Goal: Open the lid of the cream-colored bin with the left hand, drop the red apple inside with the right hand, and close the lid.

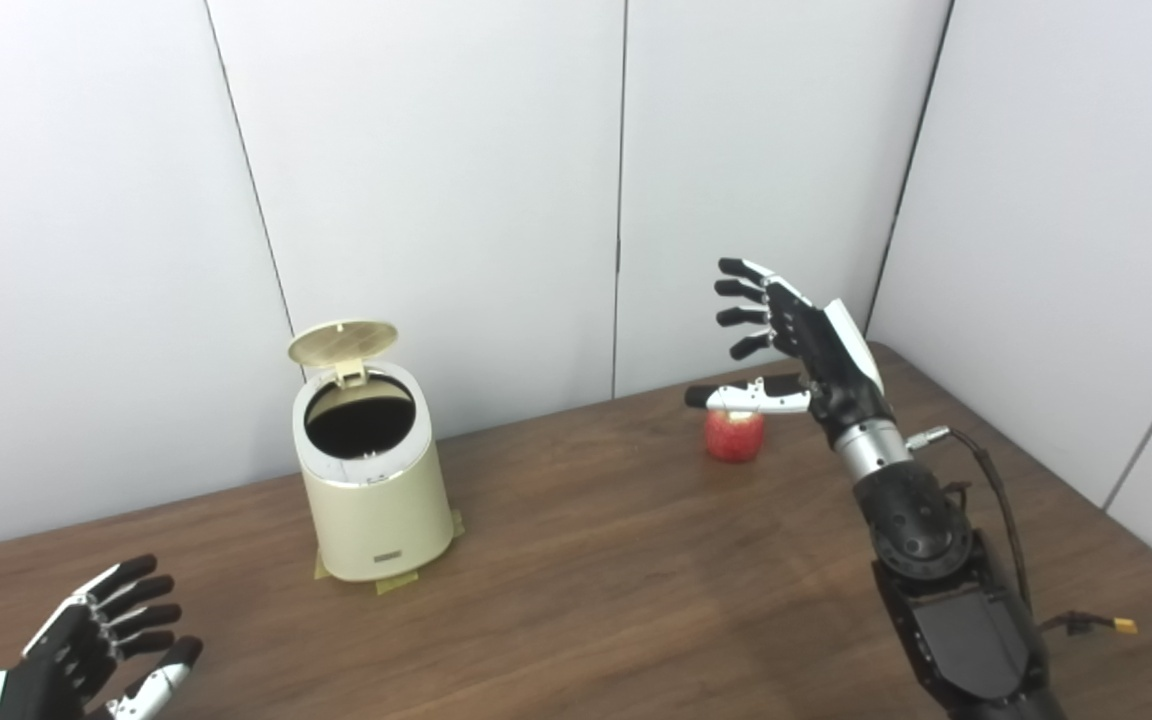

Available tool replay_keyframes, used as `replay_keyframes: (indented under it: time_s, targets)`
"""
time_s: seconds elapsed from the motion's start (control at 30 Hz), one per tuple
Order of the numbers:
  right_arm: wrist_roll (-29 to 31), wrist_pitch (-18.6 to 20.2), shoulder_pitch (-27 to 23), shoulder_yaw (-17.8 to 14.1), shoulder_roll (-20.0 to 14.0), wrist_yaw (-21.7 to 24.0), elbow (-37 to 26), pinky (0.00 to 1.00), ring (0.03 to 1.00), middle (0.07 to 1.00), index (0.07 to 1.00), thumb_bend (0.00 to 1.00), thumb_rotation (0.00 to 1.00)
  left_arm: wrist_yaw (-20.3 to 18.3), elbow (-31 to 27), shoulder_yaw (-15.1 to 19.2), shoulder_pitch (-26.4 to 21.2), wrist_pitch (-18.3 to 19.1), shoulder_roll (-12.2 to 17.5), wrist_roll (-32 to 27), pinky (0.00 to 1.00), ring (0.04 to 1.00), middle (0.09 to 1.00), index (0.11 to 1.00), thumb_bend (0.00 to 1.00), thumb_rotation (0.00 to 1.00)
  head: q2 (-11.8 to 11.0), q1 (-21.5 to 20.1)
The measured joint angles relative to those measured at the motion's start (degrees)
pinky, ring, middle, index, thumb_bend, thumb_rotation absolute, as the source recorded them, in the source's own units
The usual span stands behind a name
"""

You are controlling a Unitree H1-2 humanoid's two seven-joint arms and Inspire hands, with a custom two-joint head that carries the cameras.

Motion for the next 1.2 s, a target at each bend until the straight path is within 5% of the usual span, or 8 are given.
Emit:
replay_keyframes:
  time_s: [0.2,0.43,0.7,0.87,1.0,1.2]
  targets:
    - [-2.41,0.51,-0.81,-0.15,-4.08,-0.98,7.23,0.67,0.842,0.91,0.903,0.82,0.24,-0.17,-0.81,-0.14,0.54,0.09,0.0,0.11,0.67,0.684,0.742,0.785,0.54,0.0,0.09,0.0]
    - [-1.21,5.89,-2.79,2.05,-7.18,4.22,10.84,0.73,0.892,0.952,0.933,0.86,0.25,-0.26,-2.28,-0.23,0.78,0.51,0.02,0.58,0.67,0.689,0.741,0.786,0.54,0.0,0.26,0.09]
    - [0.45,6.74,-4.97,4.36,-7.82,8.02,21.23,0.73,0.886,0.941,0.949,0.88,0.22,-0.58,-2.53,-0.2,0.86,2.01,0.17,0.77,0.64,0.687,0.735,0.775,0.55,0.0,0.26,0.44]
    - [0.87,6.68,-5.93,6.01,-8.05,9.74,24.42,0.83,0.901,0.943,0.957,0.85,0.15,-0.68,-3.2,-0.24,0.98,2.99,0.17,0.77,0.63,0.69,0.735,0.774,0.55,0.0,0.35,0.44]
    - [0.52,6.63,-6.73,7.68,-8.05,10.06,25.97,0.77,0.879,0.939,0.946,0.84,0.19,-0.68,-4.41,-0.41,1.08,3.5,0.16,0.9,0.65,0.704,0.746,0.781,0.54,0.0,0.18,0.88]
    - [-0.96,5.06,-7.99,9.74,-8.01,9.01,29.31,0.83,0.915,0.944,0.92,0.87,0.21,-0.72,-4.54,-0.59,1.51,5.09,0.05,0.58,0.65,0.721,0.758,0.79,0.52,0.0,0.26,1.23]
